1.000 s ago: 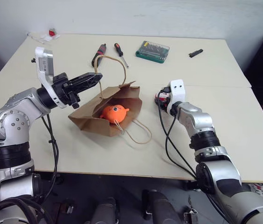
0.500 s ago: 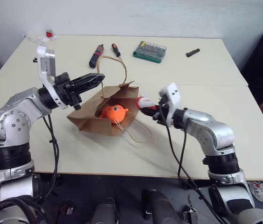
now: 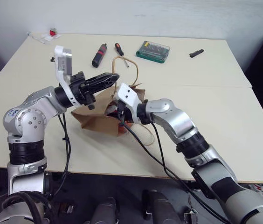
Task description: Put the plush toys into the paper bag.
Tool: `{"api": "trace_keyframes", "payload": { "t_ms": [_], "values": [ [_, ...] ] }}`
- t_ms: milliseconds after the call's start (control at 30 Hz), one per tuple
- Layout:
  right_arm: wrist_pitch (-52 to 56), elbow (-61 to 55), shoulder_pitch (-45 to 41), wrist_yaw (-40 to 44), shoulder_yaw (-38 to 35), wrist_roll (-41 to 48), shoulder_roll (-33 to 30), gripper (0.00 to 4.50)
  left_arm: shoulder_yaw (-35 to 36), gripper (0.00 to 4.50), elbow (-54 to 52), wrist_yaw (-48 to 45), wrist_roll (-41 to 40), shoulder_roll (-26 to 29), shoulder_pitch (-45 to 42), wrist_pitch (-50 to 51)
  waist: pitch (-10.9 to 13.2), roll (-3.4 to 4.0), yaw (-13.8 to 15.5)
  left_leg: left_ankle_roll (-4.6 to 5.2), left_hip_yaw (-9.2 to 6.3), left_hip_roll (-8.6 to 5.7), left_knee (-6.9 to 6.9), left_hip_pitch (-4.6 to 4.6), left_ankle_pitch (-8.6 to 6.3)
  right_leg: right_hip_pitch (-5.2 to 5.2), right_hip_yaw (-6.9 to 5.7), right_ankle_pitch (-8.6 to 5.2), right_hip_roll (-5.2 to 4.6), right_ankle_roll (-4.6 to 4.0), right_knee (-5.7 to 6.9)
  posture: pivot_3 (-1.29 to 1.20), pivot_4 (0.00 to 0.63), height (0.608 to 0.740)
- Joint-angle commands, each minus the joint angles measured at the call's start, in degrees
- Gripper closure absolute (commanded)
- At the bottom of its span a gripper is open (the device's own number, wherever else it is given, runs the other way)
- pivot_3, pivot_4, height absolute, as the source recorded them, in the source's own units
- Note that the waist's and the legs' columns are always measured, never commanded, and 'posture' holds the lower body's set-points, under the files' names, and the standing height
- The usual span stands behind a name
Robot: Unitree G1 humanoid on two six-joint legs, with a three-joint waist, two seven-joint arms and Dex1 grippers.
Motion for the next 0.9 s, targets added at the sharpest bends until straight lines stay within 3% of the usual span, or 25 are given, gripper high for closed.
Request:
{"api": "trace_keyframes", "payload": {
  "t_ms": [33, 133, 333, 500, 667, 767, 900],
  "values": [
    [-4.4, 5.0, -3.2, 0.4, -1.4, -1.7, 2.3, 4.04, 0.6, 4.50, -2.6, 0.8, -0.6, -0.5, -0.5, -1.2, 0.0, 0.00, -0.1, 0.00, 0.00, 0.00, 0.00, 0.00, 0.00, 0.00, 0.00, 0.00, 0.00, 0.00, 0.00, 0.00, 0.150, 0.740],
    [-6.3, 9.4, -4.5, -1.5, -3.0, -2.6, 4.4, 4.04, 0.9, 4.50, -2.7, 1.3, -0.4, -0.5, 0.1, -1.2, 0.0, 0.00, -0.5, -0.02, 0.00, 0.01, 0.01, 0.00, 0.01, 0.00, 0.00, 0.00, 0.00, 0.00, 0.03, 0.00, 0.150, 0.740],
    [0.2, 4.7, -3.6, 1.0, -7.9, 1.4, 3.2, 1.88, 1.9, 4.50, -1.4, 1.3, -0.1, 1.0, 0.8, -1.5, 0.0, 0.00, -0.7, -0.03, -0.02, 0.01, 0.01, 0.00, 0.01, -0.01, -0.01, 0.00, -0.01, 0.00, 0.04, 0.00, 0.150, 0.740],
    [12.6, -11.2, -0.9, 2.2, -11.2, 4.5, -5.2, 0.02, 2.3, 4.50, -0.2, 2.2, 0.2, 0.9, 0.3, -2.0, 0.0, 0.00, -0.1, -0.01, -0.04, 0.02, 0.01, -0.02, 0.00, 0.00, -0.01, 0.00, -0.02, 0.00, 0.02, 0.00, 0.150, 0.740],
    [26.8, -28.1, 4.8, 2.3, -17.9, 12.4, -14.3, 0.02, 2.2, 4.50, 0.1, 2.4, -0.1, 0.8, -0.1, -1.9, 0.0, 0.00, 0.5, 0.04, -0.07, 0.02, 0.00, -0.07, -0.04, 0.00, -0.03, 0.00, -0.02, 0.00, -0.13, 0.00, 0.150, 0.740],
    [35.8, -35.1, 9.0, -1.3, -24.2, 16.7, -16.7, 0.02, 1.9, 4.50, 0.5, 2.3, 0.2, 0.5, -0.3, -2.0, 0.0, 0.00, 0.5, 0.04, -0.08, 0.02, -0.04, -0.08, -0.05, 0.01, -0.04, 0.00, -0.02, 0.01, -0.18, 0.00, 0.150, 0.740],
    [55.6, -42.9, 19.2, -7.7, -42.0, 21.8, -13.5, 0.02, 1.8, 4.50, 0.0, 2.4, -0.3, 0.2, -0.4, -1.5, 0.0, -0.01, 0.5, 0.03, -0.08, 0.02, -0.06, -0.07, -0.04, 0.03, -0.02, 0.01, -0.02, 0.01, -0.17, 0.00, 0.150, 0.740]
  ]
}}
